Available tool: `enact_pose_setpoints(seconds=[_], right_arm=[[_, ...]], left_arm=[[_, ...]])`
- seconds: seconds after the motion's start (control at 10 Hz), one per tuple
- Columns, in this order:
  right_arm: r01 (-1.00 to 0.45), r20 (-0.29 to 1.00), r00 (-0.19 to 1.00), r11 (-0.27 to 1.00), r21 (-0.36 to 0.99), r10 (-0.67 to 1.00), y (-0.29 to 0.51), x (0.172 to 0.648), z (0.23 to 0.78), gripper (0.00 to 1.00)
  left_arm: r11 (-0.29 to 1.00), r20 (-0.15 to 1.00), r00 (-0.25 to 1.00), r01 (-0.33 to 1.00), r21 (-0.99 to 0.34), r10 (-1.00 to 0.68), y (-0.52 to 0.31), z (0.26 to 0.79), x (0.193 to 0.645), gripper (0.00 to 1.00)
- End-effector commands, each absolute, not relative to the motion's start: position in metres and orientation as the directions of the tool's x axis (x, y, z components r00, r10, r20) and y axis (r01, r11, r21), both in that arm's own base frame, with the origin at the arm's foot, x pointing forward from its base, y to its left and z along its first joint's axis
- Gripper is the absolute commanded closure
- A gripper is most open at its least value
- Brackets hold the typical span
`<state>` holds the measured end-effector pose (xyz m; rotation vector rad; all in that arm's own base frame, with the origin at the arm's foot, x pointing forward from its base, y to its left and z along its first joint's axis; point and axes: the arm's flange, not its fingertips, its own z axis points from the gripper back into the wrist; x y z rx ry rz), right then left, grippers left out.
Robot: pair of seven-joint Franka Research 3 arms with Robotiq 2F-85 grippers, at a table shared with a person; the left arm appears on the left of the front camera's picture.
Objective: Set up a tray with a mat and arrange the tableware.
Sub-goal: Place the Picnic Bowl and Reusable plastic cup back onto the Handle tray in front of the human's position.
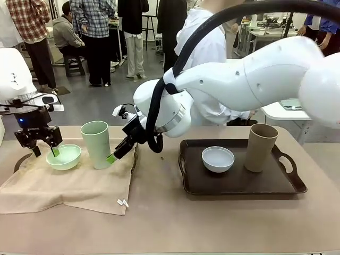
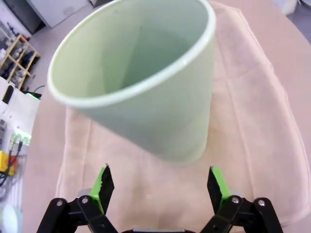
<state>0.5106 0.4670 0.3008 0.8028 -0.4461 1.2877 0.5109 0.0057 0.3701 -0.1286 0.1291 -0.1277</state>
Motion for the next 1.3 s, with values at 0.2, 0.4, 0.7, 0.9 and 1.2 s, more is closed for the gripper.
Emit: enact_pose_setpoints(seconds=[0.2, 0.4, 0.7, 0.9, 1.2], right_arm=[[-0.856, 0.474, 0.491, 0.305, 0.417, 0.731, 0.428, 0.469, 0.357, 0.0], [-0.747, 0.334, 0.637, 0.449, 0.491, 0.695, 0.414, 0.453, 0.39, 0.0], [-0.589, 0.17, 0.795, 0.673, 0.448, 0.582, 0.391, 0.438, 0.438, 0.0], [-0.494, 0.058, 0.859, 0.794, 0.355, 0.508, 0.385, 0.431, 0.463, 0.0], [-0.42, -0.028, 0.899, 0.88, 0.223, 0.436, 0.385, 0.436, 0.482, 0.0]], left_arm=[[0.966, -0.176, 0.951, 0.26, 0.003, -0.255, -0.009, 0.445, 0.466, 0.17], [0.954, -0.2, 0.943, 0.288, 0.085, -0.267, -0.025, 0.478, 0.447, 0.17], [0.944, -0.194, 0.941, 0.305, 0.129, -0.278, -0.056, 0.524, 0.429, 0.17], [0.964, -0.125, 0.959, 0.262, 0.053, -0.254, -0.07, 0.548, 0.426, 0.17], [0.999, -0.05, 0.998, 0.05, -0.007, -0.05, -0.079, 0.562, 0.422, 0.17]])
